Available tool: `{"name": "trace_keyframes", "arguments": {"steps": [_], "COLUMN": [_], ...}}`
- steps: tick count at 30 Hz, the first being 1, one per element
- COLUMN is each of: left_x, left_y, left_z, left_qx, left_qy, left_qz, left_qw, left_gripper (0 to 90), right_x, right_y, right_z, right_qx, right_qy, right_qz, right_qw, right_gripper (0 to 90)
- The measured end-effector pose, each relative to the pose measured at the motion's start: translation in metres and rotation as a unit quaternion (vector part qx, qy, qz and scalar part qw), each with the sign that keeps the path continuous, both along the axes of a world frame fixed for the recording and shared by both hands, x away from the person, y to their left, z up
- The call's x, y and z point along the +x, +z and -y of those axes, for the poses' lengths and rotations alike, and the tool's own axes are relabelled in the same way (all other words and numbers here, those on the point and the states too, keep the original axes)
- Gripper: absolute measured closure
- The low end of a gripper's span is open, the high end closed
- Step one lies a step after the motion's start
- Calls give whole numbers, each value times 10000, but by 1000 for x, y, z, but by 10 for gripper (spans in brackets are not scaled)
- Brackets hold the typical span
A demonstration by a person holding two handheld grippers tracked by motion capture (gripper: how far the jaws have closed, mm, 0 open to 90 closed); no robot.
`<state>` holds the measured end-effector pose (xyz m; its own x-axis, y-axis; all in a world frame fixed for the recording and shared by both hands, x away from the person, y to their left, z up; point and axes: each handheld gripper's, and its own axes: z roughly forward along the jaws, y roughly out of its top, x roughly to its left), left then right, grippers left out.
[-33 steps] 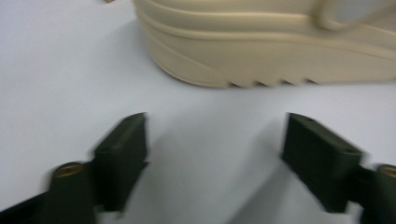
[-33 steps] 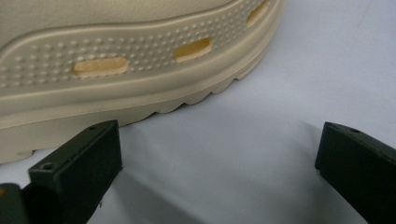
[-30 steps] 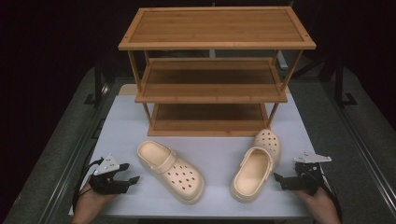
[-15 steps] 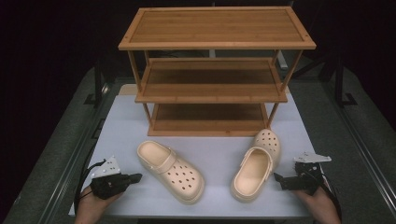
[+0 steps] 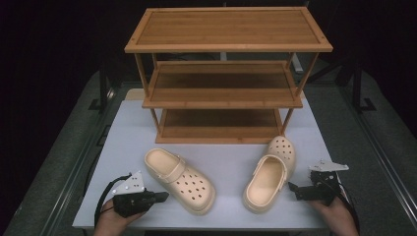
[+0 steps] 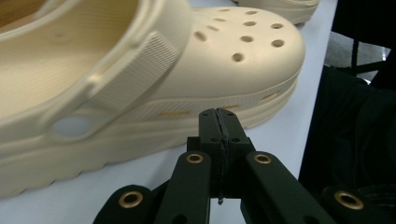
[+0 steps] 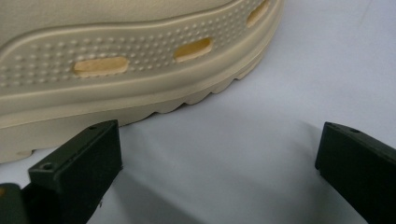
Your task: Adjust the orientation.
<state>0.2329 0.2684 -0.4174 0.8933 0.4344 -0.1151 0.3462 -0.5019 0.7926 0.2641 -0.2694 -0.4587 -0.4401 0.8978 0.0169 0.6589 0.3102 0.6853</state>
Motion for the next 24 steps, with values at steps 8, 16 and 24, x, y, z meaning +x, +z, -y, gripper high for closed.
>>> {"name": "trace_keyframes", "arguments": {"steps": [8,16,24], "left_x": [7,15,28], "left_y": [-6,-8,-7], "left_z": [23,41,65], "left_qx": [186,205,253], "left_qy": [-254,-319,-311], "left_qz": [-5,71,159], "left_qw": [9995,9993,9991], "left_gripper": [900,900,900], "right_x": [0,0,0], "right_y": [0,0,0], "right_z": [0,0,0], "right_qx": [3,-8,2], "right_qy": [-4,1,-3], "right_qz": [2,-1,0], "right_qw": [10000,10000,10000], "right_gripper": [0,0,0]}}
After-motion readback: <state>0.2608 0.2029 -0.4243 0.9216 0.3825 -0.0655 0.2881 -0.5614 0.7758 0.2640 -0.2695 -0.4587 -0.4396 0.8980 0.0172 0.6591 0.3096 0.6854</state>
